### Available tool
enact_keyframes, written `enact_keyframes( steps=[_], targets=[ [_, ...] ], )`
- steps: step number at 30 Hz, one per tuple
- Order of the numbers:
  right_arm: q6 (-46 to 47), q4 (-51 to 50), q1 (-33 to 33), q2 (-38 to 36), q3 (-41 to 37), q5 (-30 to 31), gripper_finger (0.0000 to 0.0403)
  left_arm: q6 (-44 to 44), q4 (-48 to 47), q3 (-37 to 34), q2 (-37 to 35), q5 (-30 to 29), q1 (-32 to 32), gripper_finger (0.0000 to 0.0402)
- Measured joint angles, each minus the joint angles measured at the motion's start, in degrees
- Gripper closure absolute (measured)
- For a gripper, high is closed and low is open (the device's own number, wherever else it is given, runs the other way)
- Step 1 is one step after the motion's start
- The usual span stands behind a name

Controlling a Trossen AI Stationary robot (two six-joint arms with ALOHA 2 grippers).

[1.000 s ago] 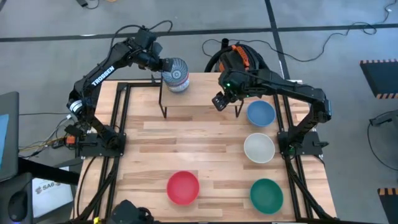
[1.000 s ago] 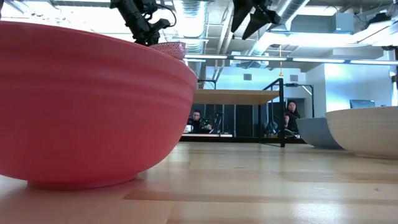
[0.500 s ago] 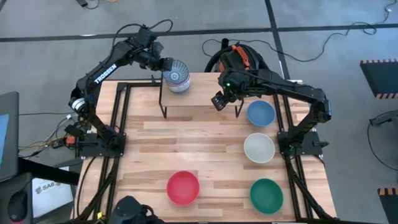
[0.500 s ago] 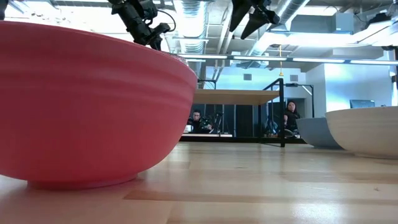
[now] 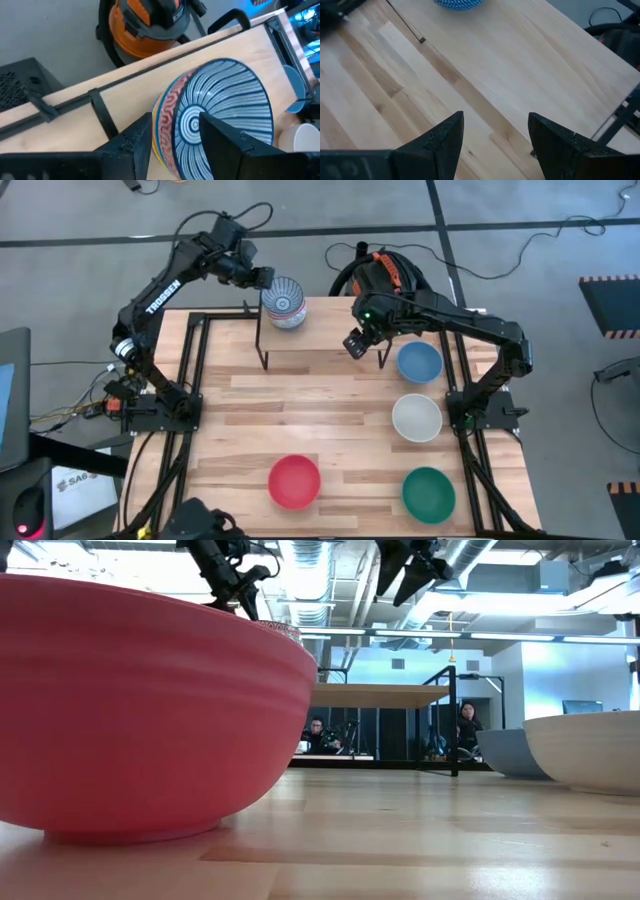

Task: Place and stack bowls onto a shelf
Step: Put the blue bowl on the shelf

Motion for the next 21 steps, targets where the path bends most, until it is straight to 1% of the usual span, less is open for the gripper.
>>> enact_keyframes(
  steps=[3, 6, 9, 12, 15, 19, 21],
  targets=[
    [-1.41, 1.09, -1.32, 0.00, 0.00, -3.11, 0.0154, 0.92, -2.00, 1.25, -1.06, -0.87, -0.36, 0.0257],
    [-2.29, 1.03, -2.51, -0.01, 0.00, -5.20, 0.0154, 1.28, -1.83, 1.54, -4.10, -3.52, -1.31, 0.0258],
    [-3.66, 0.99, -3.64, -0.01, 0.00, -8.14, 0.0154, 1.78, -2.44, 1.51, -7.58, -7.96, -3.63, 0.0258],
    [-5.24, 0.89, -4.27, -0.01, -0.03, -11.51, 0.0154, 1.77, -1.16, -0.72, -12.61, -13.20, -8.27, 0.0258],
    [-5.73, 1.08, -3.70, -0.14, -1.42, -13.15, 0.0154, -0.21, 2.45, -6.14, -18.45, -17.93, -15.07, 0.0258],
    [-5.79, 2.77, -1.70, -1.37, -6.22, -16.22, 0.0154, -6.85, 12.32, -18.17, -27.64, -26.01, -27.27, 0.0258],
    [-5.52, 5.97, -0.11, -2.68, -9.29, -18.62, 0.0154, -10.05, 19.07, -25.24, -32.24, -31.12, -34.66, 0.0258]
  ],
)
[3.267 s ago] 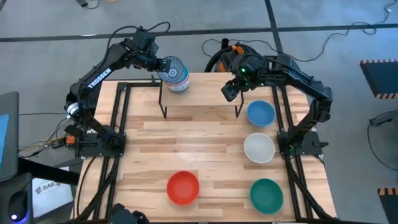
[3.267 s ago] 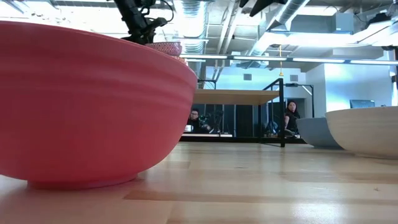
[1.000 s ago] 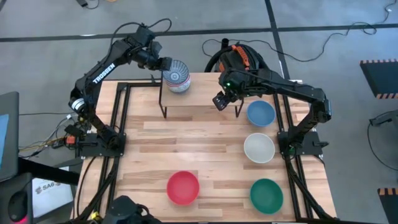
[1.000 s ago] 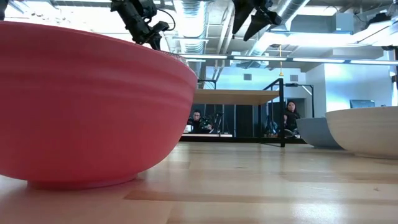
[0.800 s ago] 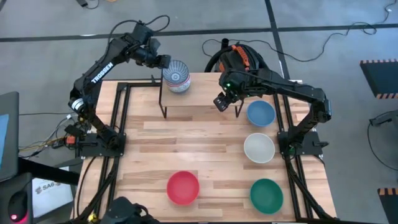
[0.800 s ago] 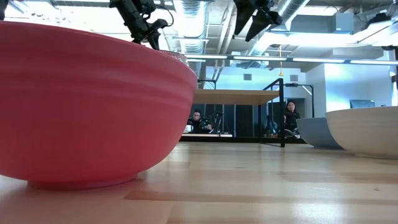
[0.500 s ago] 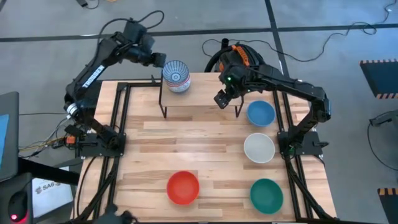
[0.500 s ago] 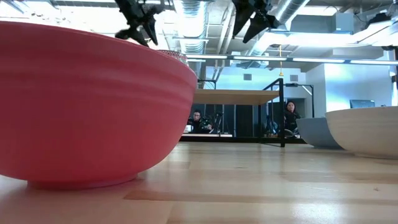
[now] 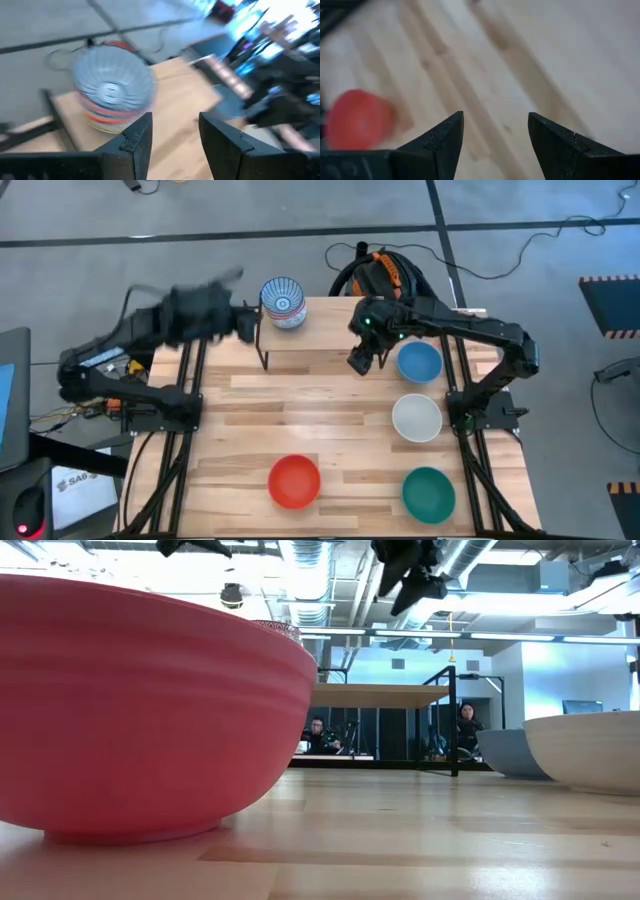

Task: Place and stack bowls onto a shelf
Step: Put the blue bowl on the shelf

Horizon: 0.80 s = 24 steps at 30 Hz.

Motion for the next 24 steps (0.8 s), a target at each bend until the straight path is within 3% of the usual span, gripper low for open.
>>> enact_keyframes(
  steps=[6, 10, 15, 21, 24],
  targets=[
    [2.45, 4.33, 4.82, -3.17, -6.43, -3.25, 0.0154, -6.01, 16.98, -17.63, -7.03, -17.07, -20.76, 0.0258],
    [5.19, 6.48, 7.63, -5.05, -9.60, -2.87, 0.0154, -7.34, 23.32, -23.80, -6.96, -23.77, -29.29, 0.0258],
    [10.83, 9.47, 11.19, -7.50, -14.05, -0.41, 0.0154, -6.22, 26.06, -25.09, -4.51, -26.60, -35.91, 0.0258],
    [20.49, 12.87, 15.09, -8.32, -19.67, 3.95, 0.0154, 5.13, 33.44, -25.11, -2.98, -26.63, -41.13, 0.0258],
    [25.08, 9.38, 17.36, -8.26, -21.34, 7.74, 0.0154, 9.29, 36.67, -25.09, -3.10, -26.19, -42.66, 0.0258]
  ],
)
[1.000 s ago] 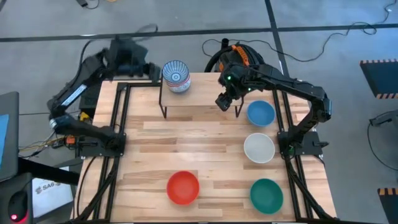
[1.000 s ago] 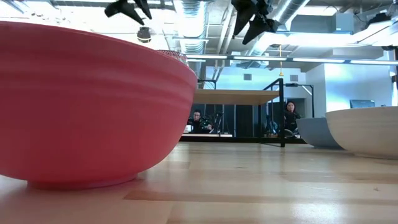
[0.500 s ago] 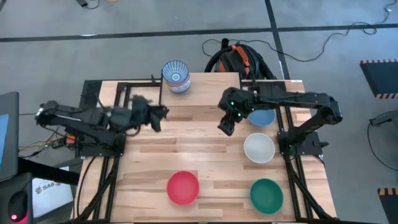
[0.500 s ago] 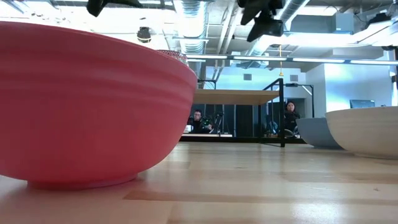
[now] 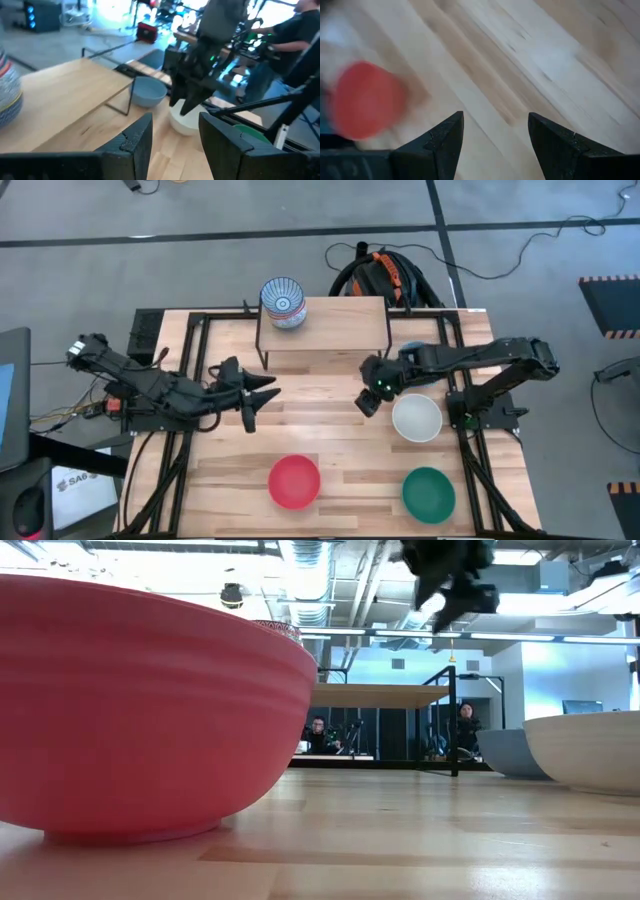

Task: Place and stack bowls onto a shelf
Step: Put the blue bowl on the shelf

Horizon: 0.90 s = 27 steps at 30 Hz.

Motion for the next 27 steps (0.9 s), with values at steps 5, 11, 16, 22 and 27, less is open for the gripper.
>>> enact_keyframes(
  steps=[5, 11, 16, 22, 27],
  targets=[
    [8.58, -17.62, 4.18, 0.08, 0.02, 7.23, 0.0154, 3.33, 0.79, -0.36, -1.39, -1.71, -4.37, 0.0258],
    [18.49, -28.39, 9.08, -3.39, -0.73, 10.25, 0.0154, 3.20, 10.59, -9.61, -2.61, -2.29, -6.68, 0.0258],
    [24.44, -25.51, 10.68, -9.09, -9.18, 9.44, 0.0154, 3.67, 22.85, -16.38, -2.54, 1.65, -6.68, 0.0258],
    [25.77, -16.72, 8.58, -16.64, -20.28, 6.66, 0.0154, -1.02, 21.75, -17.62, -2.50, 3.60, -6.45, 0.0258],
    [21.42, -11.24, 4.86, -21.52, -24.23, 4.25, 0.0154, -0.92, 21.12, -17.66, -1.78, 1.54, -5.01, 0.0258]
  ],
)
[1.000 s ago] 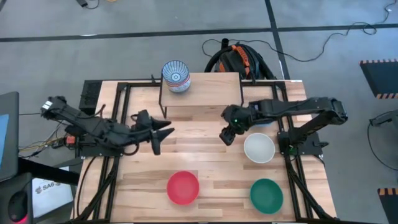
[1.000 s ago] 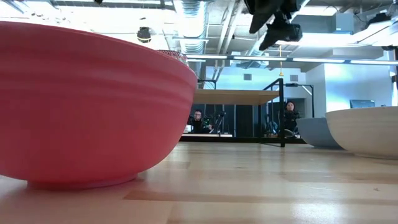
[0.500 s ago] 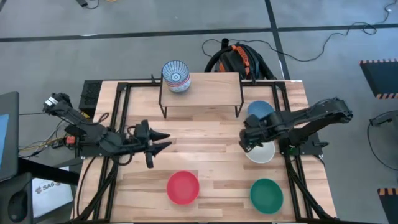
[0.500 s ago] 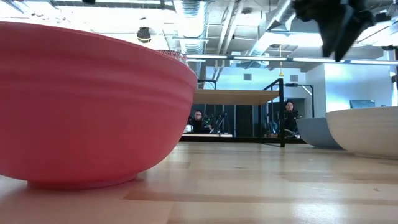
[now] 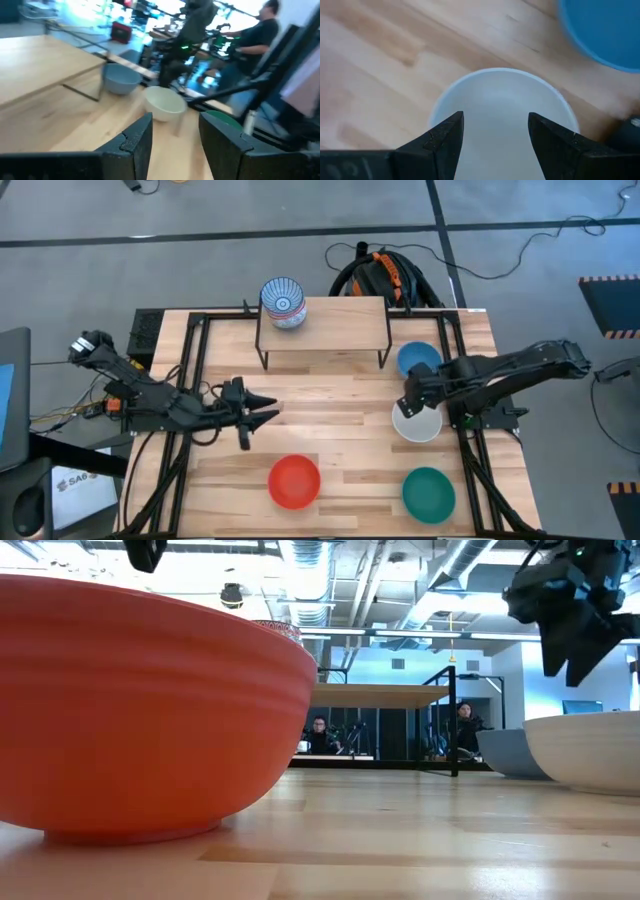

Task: Place and stack bowls onto a shelf
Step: Put the blue bowl on the shelf

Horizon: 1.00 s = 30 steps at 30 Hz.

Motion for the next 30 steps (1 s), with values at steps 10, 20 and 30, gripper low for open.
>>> enact_keyframes(
  steps=[10, 20, 30],
  targets=[
    [-14.68, 0.27, -7.47, -5.65, -0.55, -5.90, 0.0154, 3.58, 7.82, 0.00, 6.01, 8.99, 11.96, 0.0258],
    [-24.37, 2.08, -14.16, -6.07, -1.71, -10.45, 0.0154, 1.44, 18.22, 0.04, 16.54, 14.42, 16.79, 0.0258],
    [-24.04, 3.81, -15.96, -9.89, -9.77, -7.27, 0.0154, -6.67, 24.22, 0.07, 25.54, 15.34, 16.75, 0.0258]
  ],
)
